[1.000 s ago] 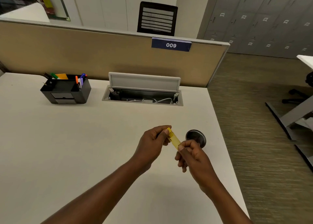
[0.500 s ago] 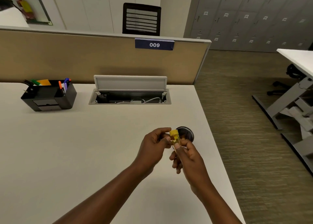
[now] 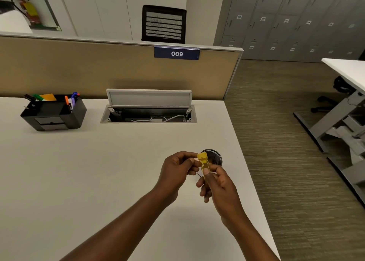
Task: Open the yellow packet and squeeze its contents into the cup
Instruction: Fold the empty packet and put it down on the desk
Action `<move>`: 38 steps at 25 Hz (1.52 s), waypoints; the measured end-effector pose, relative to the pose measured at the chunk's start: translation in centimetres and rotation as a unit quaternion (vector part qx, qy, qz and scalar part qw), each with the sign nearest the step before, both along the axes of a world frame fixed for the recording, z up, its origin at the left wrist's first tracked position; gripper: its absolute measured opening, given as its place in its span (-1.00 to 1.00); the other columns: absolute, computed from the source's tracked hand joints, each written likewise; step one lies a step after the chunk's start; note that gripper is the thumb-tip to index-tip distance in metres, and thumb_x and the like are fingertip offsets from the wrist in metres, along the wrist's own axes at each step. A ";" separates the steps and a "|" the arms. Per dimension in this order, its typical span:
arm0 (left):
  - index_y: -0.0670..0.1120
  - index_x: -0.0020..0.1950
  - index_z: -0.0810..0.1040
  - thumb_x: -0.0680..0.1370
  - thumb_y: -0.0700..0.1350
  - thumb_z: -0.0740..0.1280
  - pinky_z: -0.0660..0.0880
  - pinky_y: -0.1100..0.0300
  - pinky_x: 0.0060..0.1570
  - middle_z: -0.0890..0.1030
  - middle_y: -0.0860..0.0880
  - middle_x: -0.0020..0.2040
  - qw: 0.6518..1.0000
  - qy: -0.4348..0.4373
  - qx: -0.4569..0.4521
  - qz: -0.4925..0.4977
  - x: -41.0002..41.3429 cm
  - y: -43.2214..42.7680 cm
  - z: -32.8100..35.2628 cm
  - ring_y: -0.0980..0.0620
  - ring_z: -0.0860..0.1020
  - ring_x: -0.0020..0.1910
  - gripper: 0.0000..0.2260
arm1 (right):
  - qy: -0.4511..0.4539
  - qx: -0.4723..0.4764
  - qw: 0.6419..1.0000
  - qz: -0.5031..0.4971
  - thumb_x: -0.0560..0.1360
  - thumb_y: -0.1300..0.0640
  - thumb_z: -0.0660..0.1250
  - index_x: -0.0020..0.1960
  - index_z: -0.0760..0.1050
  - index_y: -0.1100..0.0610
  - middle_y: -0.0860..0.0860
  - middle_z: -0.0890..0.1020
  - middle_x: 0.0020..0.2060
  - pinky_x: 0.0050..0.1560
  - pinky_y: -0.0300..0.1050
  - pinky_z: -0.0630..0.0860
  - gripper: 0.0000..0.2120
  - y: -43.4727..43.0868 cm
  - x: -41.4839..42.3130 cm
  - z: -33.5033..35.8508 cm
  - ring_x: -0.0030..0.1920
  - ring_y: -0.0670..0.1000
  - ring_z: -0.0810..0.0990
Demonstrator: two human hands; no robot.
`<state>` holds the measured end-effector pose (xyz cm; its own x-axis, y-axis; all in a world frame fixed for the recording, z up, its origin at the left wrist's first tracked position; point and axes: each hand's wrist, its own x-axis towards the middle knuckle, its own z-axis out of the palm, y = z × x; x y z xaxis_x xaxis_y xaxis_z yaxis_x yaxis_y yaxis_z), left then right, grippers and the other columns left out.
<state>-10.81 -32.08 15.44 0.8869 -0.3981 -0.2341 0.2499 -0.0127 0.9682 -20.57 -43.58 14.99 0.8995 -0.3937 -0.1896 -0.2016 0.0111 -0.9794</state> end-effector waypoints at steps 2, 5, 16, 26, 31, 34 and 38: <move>-0.07 0.01 0.71 0.63 -0.11 0.28 0.60 0.17 -0.16 0.72 -0.06 -0.21 1.000 0.027 0.002 0.006 -0.1 0.2 0.0 0.01 0.66 -0.17 -0.81 | 0.003 0.054 0.999 -0.004 0.68 0.06 0.17 0.16 0.52 0.12 0.11 0.70 -0.26 -0.41 -0.14 0.51 -0.79 0.0 0.5 -0.1 -0.36 0.01 0.58; -0.04 0.04 0.72 0.62 0.06 0.29 0.56 0.05 -0.01 0.69 0.00 -0.16 0.997 0.054 0.017 -0.051 -0.1 0.6 -0.2 0.02 0.64 -0.05 -0.74 | 0.013 0.175 0.984 -0.011 0.70 0.03 0.10 0.18 0.55 0.19 0.21 0.67 -0.27 -0.40 -0.11 0.49 -0.68 0.1 1.3 -0.3 -0.37 0.04 0.57; -0.02 -0.01 0.67 0.54 -0.05 0.40 0.55 0.13 -0.09 0.72 -0.04 -0.08 0.995 0.038 0.067 0.064 2.8 7.8 -1.8 0.00 0.65 -0.06 -0.91 | 0.113 -0.013 0.984 0.133 0.67 -0.15 0.10 0.09 0.63 0.02 0.07 0.75 -0.11 -0.16 -0.05 0.59 -0.61 6.3 5.8 -3.3 -0.13 0.11 0.71; -0.01 0.05 0.61 0.51 -0.05 0.39 0.44 0.22 -0.21 0.67 0.03 -0.06 0.925 -0.090 0.327 0.174 8.9 22.1 -8.4 0.02 0.62 -0.14 -0.86 | 0.057 -0.354 0.902 0.242 0.61 -0.21 0.21 0.46 0.36 0.00 -0.06 0.51 0.38 0.27 -0.17 0.46 -0.50 16.9 11.5 -8.0 0.33 -0.06 0.50; -0.04 0.16 0.58 0.52 -0.08 0.40 0.50 0.15 -0.14 0.62 -0.05 0.05 0.883 -0.169 0.411 0.153 13.6 28.0 -10.4 -0.03 0.60 -0.06 -0.77 | 0.006 -0.445 0.851 0.279 0.62 -0.24 0.15 0.62 0.08 0.01 0.02 0.14 0.63 0.58 -0.01 0.12 -0.33 22.4 16.7 -10.2 0.62 0.04 0.08; -0.06 0.18 0.59 0.52 -0.09 0.40 0.48 0.17 -0.15 0.63 -0.10 0.06 0.851 -0.210 0.459 0.143 17.4 31.2 -10.6 -0.04 0.60 -0.07 -0.75 | -0.027 -0.504 0.805 0.310 0.62 -0.28 0.06 0.64 -0.16 -0.04 0.01 -0.19 0.65 0.62 0.03 -0.14 -0.27 25.5 20.0 -11.6 0.64 0.03 -0.23; -0.07 0.24 0.58 0.53 -0.10 0.37 0.53 0.09 -0.07 0.61 -0.11 0.09 0.795 -0.259 0.537 0.111 22.3 34.9 -10.2 -0.08 0.59 -0.02 -0.72 | -0.003 -0.528 0.780 0.335 0.61 -0.29 0.02 0.62 -0.30 -0.06 0.02 -0.34 0.61 0.61 0.10 -0.24 -0.24 28.0 22.8 -13.8 0.60 0.06 -0.36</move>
